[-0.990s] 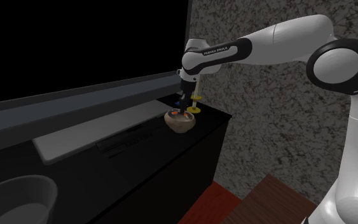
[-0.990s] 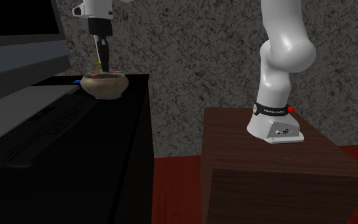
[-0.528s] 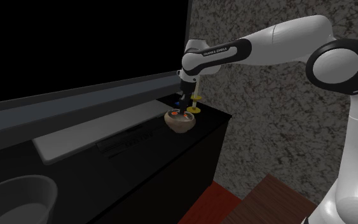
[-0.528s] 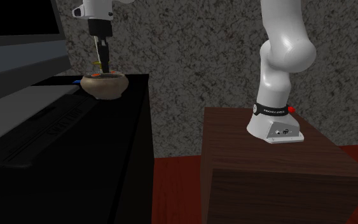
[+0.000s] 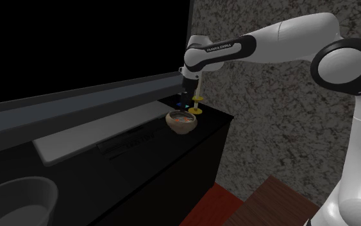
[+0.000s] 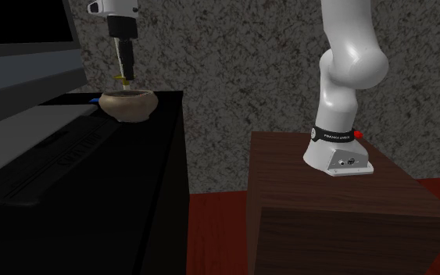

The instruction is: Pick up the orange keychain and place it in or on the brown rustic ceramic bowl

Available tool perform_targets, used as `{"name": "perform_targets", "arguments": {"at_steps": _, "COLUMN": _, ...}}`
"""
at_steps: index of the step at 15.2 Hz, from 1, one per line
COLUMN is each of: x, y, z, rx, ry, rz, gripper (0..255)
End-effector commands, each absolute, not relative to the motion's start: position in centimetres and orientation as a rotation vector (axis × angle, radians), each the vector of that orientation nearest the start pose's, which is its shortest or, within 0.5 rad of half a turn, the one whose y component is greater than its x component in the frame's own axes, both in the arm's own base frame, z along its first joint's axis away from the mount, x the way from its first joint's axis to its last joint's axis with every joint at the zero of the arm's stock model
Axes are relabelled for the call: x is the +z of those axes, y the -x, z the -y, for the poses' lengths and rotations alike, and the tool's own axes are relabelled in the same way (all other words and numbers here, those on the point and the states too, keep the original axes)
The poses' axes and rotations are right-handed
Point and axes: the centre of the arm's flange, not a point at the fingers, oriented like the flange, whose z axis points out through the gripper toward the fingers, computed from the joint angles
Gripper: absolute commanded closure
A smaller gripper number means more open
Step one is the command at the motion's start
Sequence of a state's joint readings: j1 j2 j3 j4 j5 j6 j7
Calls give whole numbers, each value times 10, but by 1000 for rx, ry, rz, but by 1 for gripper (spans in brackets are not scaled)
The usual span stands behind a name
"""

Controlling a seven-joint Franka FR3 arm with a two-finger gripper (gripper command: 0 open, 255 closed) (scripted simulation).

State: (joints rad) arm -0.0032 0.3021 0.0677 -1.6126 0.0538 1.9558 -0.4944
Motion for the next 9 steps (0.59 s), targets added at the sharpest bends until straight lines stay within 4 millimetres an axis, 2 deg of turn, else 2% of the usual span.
{"name": "perform_targets", "arguments": {"at_steps": 1, "x": 477, "y": -653, "z": -39, "rx": -85, "ry": 2970, "rz": 816, "gripper": 0}}
{"name": "perform_targets", "arguments": {"at_steps": 2, "x": 488, "y": -652, "z": -39, "rx": -85, "ry": 2970, "rz": 816, "gripper": 0}}
{"name": "perform_targets", "arguments": {"at_steps": 9, "x": 488, "y": -652, "z": -39, "rx": -85, "ry": 2970, "rz": 816, "gripper": 0}}
